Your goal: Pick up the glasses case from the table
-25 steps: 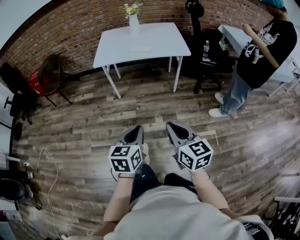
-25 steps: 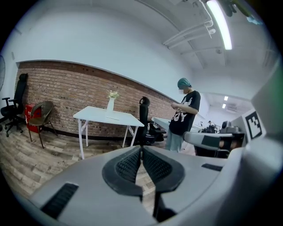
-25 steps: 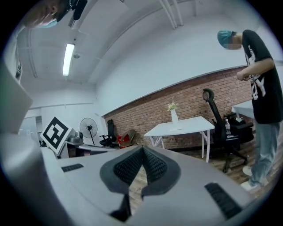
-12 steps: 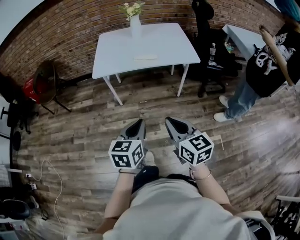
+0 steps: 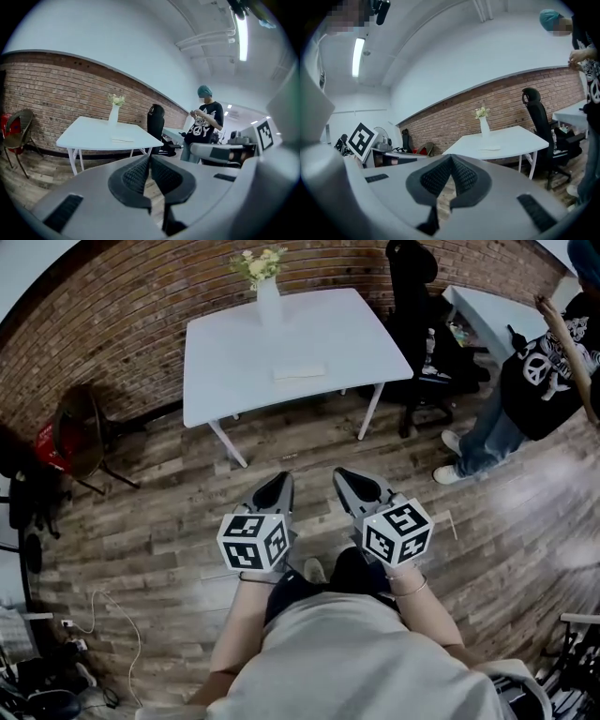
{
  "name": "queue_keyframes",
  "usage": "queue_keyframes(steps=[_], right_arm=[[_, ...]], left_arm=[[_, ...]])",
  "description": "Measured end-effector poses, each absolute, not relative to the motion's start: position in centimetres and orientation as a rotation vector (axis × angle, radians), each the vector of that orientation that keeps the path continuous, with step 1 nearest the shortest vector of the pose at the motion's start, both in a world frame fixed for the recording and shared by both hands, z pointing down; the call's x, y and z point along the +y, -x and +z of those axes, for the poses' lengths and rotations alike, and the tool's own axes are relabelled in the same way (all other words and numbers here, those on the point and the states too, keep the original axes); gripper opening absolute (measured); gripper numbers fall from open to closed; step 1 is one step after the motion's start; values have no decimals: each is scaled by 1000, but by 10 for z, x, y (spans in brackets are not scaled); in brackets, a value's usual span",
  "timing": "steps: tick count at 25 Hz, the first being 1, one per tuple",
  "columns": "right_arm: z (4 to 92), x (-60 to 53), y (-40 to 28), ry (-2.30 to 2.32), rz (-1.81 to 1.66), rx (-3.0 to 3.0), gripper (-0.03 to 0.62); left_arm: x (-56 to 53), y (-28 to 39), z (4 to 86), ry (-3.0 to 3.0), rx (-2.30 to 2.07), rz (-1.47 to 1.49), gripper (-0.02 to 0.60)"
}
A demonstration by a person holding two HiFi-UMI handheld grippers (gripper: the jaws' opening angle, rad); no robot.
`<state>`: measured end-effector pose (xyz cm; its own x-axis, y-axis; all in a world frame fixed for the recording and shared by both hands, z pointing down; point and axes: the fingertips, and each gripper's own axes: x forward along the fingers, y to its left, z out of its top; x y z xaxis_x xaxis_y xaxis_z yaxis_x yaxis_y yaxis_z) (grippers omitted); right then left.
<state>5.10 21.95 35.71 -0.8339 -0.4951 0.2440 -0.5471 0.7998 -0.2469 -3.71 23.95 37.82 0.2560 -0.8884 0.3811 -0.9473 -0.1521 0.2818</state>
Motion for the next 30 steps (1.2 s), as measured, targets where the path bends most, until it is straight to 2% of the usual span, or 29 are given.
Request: queue_keyframes(steps=[15,30], right_arm=[[387,108,-17,-835,572,-2768,-2],[389,-105,23,-701,597,-2798,-2]], left_arm=[[153,82,405,-2029,-1631,184,17],[-64,127,384,-2028,-1698,222,17]])
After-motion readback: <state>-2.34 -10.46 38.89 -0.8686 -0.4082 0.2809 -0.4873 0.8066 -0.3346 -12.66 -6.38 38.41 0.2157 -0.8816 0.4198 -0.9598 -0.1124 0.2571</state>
